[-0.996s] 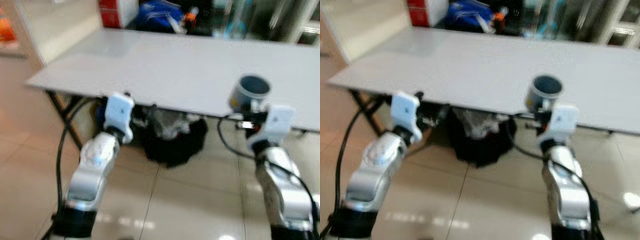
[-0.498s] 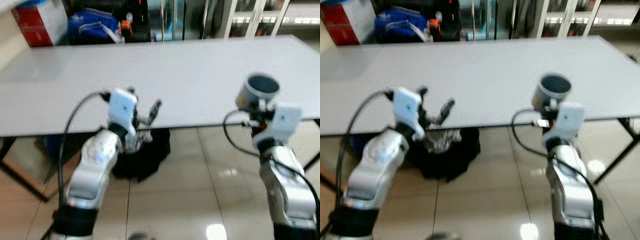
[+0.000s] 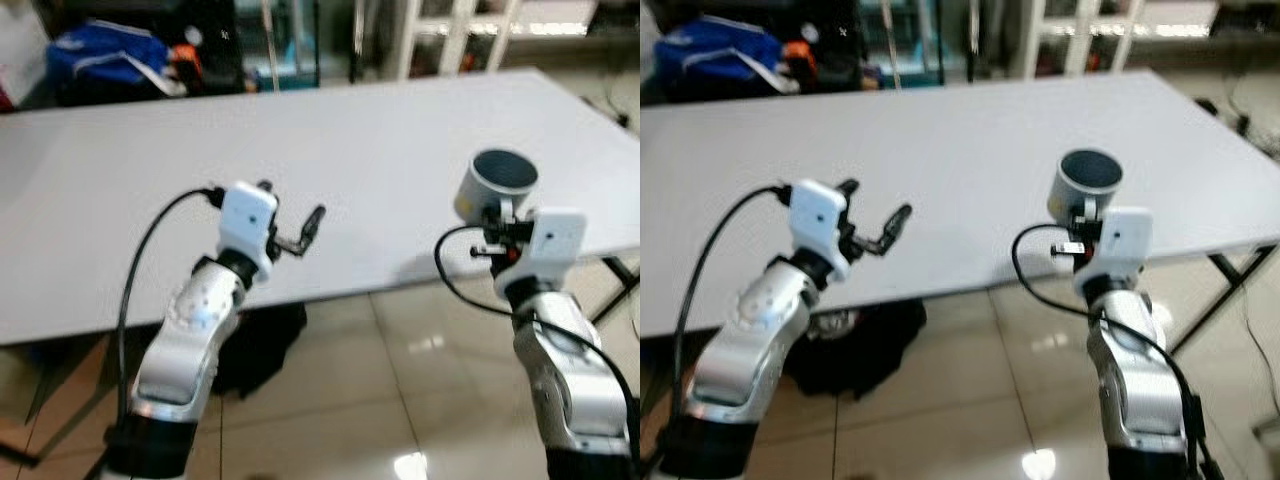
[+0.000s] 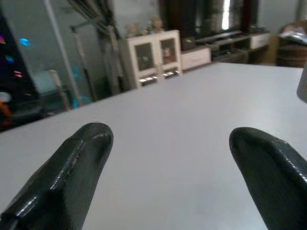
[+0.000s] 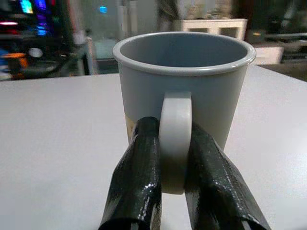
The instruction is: Setting the table
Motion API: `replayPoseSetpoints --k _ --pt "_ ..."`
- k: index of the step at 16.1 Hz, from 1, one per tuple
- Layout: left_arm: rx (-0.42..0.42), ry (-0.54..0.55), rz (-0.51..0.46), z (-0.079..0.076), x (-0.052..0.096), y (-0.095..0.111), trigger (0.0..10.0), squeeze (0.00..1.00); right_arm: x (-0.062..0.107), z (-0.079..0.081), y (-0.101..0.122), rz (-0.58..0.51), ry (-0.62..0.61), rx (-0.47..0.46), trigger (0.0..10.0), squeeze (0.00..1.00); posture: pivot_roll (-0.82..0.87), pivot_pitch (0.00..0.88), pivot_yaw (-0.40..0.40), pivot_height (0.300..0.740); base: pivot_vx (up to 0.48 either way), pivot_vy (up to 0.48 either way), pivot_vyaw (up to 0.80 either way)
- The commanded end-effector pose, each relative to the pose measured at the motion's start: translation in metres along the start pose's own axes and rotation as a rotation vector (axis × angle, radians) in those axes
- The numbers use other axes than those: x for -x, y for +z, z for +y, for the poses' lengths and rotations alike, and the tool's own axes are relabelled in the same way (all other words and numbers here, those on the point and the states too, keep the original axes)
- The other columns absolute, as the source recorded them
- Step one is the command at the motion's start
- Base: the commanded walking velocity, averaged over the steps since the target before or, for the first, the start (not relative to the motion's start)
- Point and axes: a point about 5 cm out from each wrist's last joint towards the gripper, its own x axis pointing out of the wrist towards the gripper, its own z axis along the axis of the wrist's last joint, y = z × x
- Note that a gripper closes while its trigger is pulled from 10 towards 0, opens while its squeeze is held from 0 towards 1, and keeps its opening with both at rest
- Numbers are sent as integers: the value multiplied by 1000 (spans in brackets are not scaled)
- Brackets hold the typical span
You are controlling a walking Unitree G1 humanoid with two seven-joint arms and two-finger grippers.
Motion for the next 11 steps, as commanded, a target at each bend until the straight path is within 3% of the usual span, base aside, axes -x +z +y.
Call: replayPoseSetpoints --k 1,3,6,7,11 --pt "-11 26 14 8 4 0 10000 0 -2 13 7 -28 68 1 10000 0 110 17 13 740 416 0 800" --pt "-13 24 18 7 6 -1 10000 0 -2 17 7 -28 101 11 10000 0 109 20 14 740 412 0 800" --pt "-28 12 26 4 13 -1 10000 0 6 34 -1 -2 272 25 10000 0 113 39 10 740 388 0 800" --pt "-36 18 31 4 15 -2 10000 0 7 34 -3 10 265 -31 10000 0 114 44 10 740 307 0 0" --pt "-58 -46 67 0 25 -8 10000 0 3 29 -6 -20 174 16 10000 0 107 71 9 740 0 0 0"
